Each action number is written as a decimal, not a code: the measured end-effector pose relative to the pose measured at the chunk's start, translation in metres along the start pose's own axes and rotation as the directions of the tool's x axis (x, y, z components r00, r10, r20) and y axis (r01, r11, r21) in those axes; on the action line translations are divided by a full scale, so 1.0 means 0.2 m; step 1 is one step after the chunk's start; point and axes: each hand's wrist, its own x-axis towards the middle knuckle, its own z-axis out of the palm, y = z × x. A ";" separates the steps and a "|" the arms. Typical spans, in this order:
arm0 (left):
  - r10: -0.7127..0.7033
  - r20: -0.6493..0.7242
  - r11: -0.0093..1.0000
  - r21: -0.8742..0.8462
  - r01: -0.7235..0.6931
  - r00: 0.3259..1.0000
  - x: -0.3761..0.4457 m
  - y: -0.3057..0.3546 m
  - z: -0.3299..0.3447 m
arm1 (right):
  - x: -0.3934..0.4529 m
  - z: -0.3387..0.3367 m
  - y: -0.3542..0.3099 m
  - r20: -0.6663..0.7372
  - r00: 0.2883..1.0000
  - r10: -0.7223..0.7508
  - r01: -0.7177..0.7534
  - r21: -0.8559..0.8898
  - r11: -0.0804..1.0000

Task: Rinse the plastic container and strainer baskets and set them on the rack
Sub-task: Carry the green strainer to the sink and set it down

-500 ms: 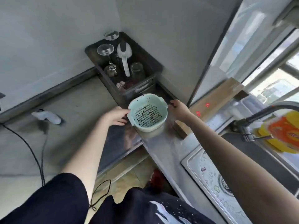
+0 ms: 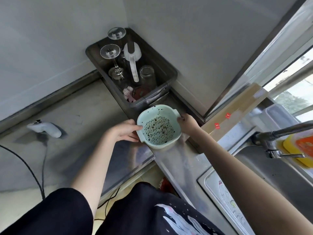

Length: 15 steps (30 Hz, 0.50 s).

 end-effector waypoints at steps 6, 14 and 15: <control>0.056 -0.016 0.990 0.133 -0.053 0.998 -0.10 0.08 0.06 | -0.16 -0.11 0.05 -0.052 0.997 -0.063 0.065 0.034 0.997; 0.198 -0.001 0.964 0.183 -0.194 0.980 -0.33 0.30 0.29 | -0.53 -0.39 0.22 -0.097 0.995 -0.005 0.049 0.455 0.889; 0.220 0.019 0.960 0.176 -0.220 0.975 -0.36 0.32 0.35 | -0.59 -0.42 0.27 -0.112 0.994 -0.001 0.057 0.490 0.870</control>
